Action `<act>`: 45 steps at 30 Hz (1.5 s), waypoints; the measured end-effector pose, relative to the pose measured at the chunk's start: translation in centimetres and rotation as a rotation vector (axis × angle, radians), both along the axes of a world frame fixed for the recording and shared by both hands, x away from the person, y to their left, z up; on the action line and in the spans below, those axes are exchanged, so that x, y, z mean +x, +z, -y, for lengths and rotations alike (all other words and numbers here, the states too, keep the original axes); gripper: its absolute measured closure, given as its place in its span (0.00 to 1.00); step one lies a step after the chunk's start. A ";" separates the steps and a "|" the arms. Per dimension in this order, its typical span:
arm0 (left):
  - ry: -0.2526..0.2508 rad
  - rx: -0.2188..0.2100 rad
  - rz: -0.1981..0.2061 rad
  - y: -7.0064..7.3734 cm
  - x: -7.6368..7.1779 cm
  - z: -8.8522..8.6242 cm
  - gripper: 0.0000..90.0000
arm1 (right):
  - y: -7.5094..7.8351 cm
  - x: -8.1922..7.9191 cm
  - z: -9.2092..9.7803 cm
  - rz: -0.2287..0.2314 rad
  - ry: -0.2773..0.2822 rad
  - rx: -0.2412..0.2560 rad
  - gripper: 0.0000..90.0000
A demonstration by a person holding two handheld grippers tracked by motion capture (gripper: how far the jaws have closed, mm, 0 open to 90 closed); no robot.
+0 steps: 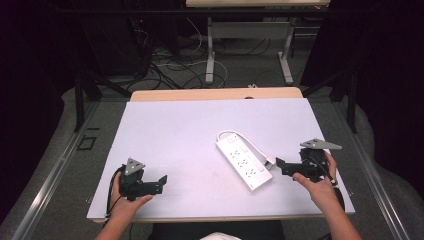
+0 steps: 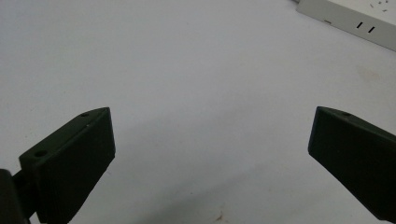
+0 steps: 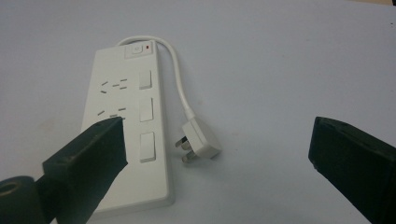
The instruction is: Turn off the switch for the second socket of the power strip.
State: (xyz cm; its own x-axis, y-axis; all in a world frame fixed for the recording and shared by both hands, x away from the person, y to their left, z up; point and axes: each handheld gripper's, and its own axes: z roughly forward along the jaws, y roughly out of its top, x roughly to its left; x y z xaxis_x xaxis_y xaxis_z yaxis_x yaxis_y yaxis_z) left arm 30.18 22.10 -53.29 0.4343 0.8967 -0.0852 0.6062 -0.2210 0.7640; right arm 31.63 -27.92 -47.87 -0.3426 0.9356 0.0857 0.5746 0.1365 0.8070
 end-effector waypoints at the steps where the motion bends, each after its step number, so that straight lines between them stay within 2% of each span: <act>1: 0.001 -0.001 0.000 0.0 0.0 0.0 0.00 | -0.1 0.0 0.2 0.000 -0.006 0.004 0.04; 5: 0.001 0.006 0.001 0.0 0.0 0.0 0.00 | -0.5 -0.1 0.8 0.002 -0.034 0.013 0.05; 16: 0.009 0.000 -0.004 -0.1 0.0 0.0 0.01 | -1.4 -0.2 2.5 -0.017 -0.068 0.009 0.06; 26: 0.007 0.007 0.001 -0.1 0.1 0.0 0.01 | -2.6 -0.2 3.8 -0.040 -0.126 0.038 0.07; 30: 0.006 0.008 0.000 -0.1 0.1 0.0 0.01 | -2.9 -0.1 4.3 -0.032 -0.134 0.030 0.07; 31: 0.005 0.008 0.000 -0.1 0.1 0.0 0.01 | -3.1 0.0 4.2 -0.017 -0.154 0.044 0.07; 33: 0.006 0.008 0.000 -0.1 0.1 0.0 0.01 | -3.1 -0.1 4.5 -0.039 -0.147 0.049 0.07; 35: 0.008 0.006 0.000 -0.1 0.1 0.0 0.01 | -3.4 0.0 4.6 -0.023 -0.159 0.048 0.07; 36: 0.008 0.005 0.000 -0.1 0.1 0.0 0.01 | -3.4 0.0 4.7 -0.038 -0.155 0.053 0.07; 37: 0.008 0.006 0.000 -0.1 0.1 0.0 0.01 | -3.6 0.1 4.8 -0.020 -0.163 0.043 0.07; 38: 0.007 0.007 -0.003 -0.1 0.0 0.0 0.01 | -3.7 0.0 4.8 -0.031 -0.165 0.046 0.07; 39: 0.006 0.008 -0.001 -0.1 0.1 0.0 0.01 | -3.9 0.1 4.9 -0.015 -0.172 0.034 0.07; 45: 0.004 0.009 0.000 -0.1 0.1 0.0 0.01 | -4.7 0.1 4.8 -0.042 -0.175 0.030 0.07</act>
